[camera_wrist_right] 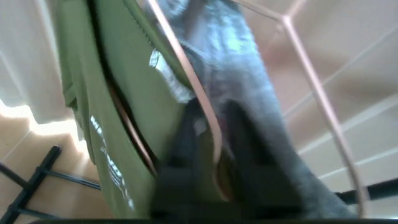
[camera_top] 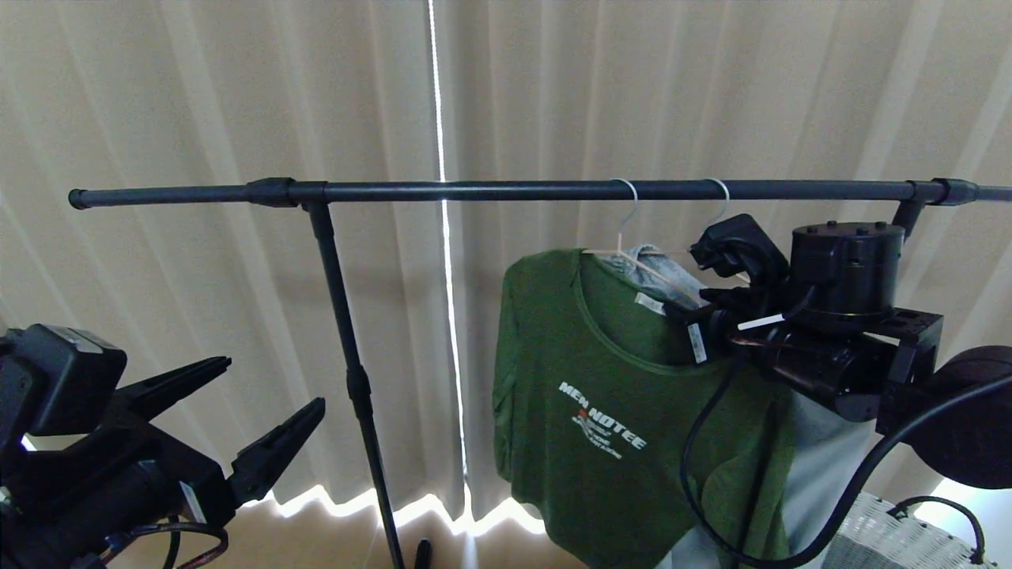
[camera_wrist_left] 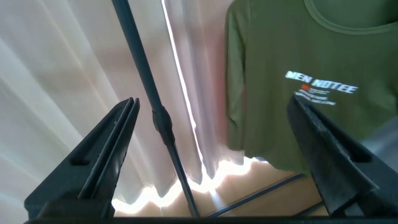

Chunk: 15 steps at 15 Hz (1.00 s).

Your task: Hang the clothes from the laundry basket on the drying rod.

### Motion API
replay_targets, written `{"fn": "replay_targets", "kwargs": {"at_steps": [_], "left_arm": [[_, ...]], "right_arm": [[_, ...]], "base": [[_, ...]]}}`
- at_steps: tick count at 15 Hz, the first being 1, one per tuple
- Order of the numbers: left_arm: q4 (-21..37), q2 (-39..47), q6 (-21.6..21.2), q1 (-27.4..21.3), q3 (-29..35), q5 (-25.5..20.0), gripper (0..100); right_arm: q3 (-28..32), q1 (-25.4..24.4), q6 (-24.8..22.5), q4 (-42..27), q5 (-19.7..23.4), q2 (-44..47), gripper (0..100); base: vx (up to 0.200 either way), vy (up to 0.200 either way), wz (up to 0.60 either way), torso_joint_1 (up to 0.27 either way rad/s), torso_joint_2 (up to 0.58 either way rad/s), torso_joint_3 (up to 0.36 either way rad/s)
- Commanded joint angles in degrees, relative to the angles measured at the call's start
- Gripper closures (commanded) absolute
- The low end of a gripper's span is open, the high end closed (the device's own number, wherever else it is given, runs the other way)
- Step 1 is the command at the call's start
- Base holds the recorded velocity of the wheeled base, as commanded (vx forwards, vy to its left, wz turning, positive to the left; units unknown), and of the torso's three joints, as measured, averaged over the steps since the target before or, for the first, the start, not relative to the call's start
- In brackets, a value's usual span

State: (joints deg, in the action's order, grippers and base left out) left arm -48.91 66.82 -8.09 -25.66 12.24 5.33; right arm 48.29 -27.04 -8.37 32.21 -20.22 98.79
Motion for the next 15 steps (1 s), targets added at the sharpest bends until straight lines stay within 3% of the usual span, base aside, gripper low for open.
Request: {"fn": "replay_targets", "kwargs": {"at_steps": [1, 3, 6, 11, 15], "left_arm": [[-0.05, 0.16, 0.01, 0.00, -0.02, 0.03, 0], [-0.05, 0.16, 0.01, 0.09, -0.02, 0.03, 0], [0.04, 0.16, 0.01, 0.17, -0.02, 0.03, 0], [-0.05, -0.28, -0.08, 0.26, -0.55, 0.12, 0], [0.83, -11.71, 0.45, 7.38, -5.21, 0.74, 0]], "right_arm": [[-0.47, -0.12, 0.64, 0.31, 0.01, -0.79, 0], [-0.83, -0.47, 2.57, 0.22, 0.45, -1.59, 0], [-2.85, -2.14, 7.50, 0.22, 6.34, -4.57, 0], [-8.12, -2.14, 11.19, 0.40, 7.04, -11.96, 0], [-21.74, 1.02, 11.89, 3.04, 8.45, -31.03, 0]], "base": [[0.000, 0.000, 0.00, 0.000, 0.00, 0.000], [0.000, 0.000, 0.00, 0.000, 0.00, 0.000], [0.000, 0.000, 0.00, 0.000, 0.00, 0.000], [0.000, 0.000, 0.00, 0.000, 0.00, 0.000], [0.000, 0.000, 0.00, 0.000, 0.00, 0.000]]}}
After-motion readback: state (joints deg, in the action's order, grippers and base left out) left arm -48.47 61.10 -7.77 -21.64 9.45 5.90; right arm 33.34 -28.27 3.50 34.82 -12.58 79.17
